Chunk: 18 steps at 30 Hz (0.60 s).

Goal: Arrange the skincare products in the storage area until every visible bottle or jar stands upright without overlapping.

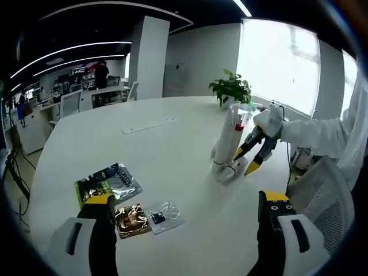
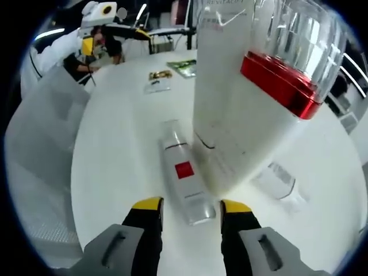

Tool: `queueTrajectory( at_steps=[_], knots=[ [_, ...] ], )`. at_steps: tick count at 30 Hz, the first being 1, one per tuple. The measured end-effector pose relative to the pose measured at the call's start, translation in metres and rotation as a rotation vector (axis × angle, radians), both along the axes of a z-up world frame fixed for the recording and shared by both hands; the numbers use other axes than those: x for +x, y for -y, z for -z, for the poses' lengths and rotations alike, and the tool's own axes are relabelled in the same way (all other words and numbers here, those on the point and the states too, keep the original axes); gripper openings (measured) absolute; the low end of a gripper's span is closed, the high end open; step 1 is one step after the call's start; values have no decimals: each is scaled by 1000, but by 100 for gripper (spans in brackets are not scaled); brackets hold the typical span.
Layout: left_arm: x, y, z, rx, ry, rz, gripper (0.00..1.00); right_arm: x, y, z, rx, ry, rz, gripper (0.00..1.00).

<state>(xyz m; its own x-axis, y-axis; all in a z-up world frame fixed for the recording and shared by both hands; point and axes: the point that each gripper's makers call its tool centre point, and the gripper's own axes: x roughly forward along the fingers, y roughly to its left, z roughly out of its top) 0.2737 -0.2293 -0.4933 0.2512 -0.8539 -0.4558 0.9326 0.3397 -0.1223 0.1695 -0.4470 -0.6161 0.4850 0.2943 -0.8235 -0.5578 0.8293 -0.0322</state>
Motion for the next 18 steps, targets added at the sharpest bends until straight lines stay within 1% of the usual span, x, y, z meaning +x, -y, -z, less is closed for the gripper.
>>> queueTrajectory(
  at_steps=[2, 7, 11, 13, 15, 18],
  knots=[
    [2, 0, 0, -8, -5, -2, 99, -1, 0, 0, 10, 1, -1, 30],
    [2, -1, 2, 2, -10, -1, 98, 1, 1, 1, 20, 7, 17, 28],
    [1, -1, 4, 3, -12, -1, 98, 0, 1, 1, 16, 7, 12, 20],
    [-1, 1, 5, 2, -17, -5, 97, 1, 1, 0, 24, 12, 31, 16],
    [-1, 1, 6, 5, -26, -8, 97, 0, 1, -1, 23, 13, 30, 15],
    [-5, 2, 5, 8, -22, 1, 97, -3, 0, -1, 16, 14, 14, 15]
  ],
)
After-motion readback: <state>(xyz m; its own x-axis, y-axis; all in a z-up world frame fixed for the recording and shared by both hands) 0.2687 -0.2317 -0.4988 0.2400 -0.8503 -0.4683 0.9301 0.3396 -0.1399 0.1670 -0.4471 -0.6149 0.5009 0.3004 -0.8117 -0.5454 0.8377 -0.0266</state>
